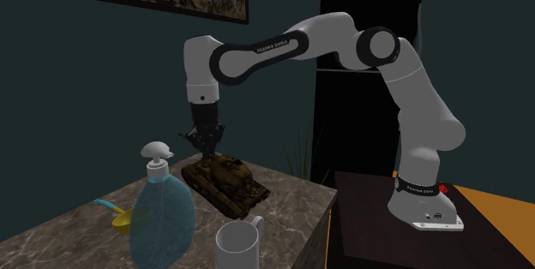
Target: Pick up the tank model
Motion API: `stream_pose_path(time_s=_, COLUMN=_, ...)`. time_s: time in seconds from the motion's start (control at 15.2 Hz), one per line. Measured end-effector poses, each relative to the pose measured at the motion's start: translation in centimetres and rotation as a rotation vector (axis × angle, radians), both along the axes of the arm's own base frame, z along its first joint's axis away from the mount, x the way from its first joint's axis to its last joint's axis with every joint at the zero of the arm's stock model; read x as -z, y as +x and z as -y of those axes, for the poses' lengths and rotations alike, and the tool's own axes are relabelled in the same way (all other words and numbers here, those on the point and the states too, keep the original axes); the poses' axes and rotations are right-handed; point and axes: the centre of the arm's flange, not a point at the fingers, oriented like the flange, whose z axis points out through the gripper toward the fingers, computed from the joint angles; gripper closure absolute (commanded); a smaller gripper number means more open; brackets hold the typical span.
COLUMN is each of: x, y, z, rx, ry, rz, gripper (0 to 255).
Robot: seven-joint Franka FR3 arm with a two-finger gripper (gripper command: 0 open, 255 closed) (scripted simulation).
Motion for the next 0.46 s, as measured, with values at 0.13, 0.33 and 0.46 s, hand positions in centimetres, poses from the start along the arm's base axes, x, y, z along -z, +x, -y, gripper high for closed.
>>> stream_pose_path(time_s=0.13, x=-0.9, y=-0.1, z=0.0, rx=0.0, ry=0.0, rz=0.0, gripper=255)
stream_pose_path(time_s=0.33, x=-2.4, y=0.0, z=0.2, rx=0.0, ry=0.0, rz=0.0, gripper=255)
stream_pose_path(time_s=0.46, x=-3.5, y=0.0, z=0.1, rx=0.0, ry=0.0, rz=0.0, gripper=255)
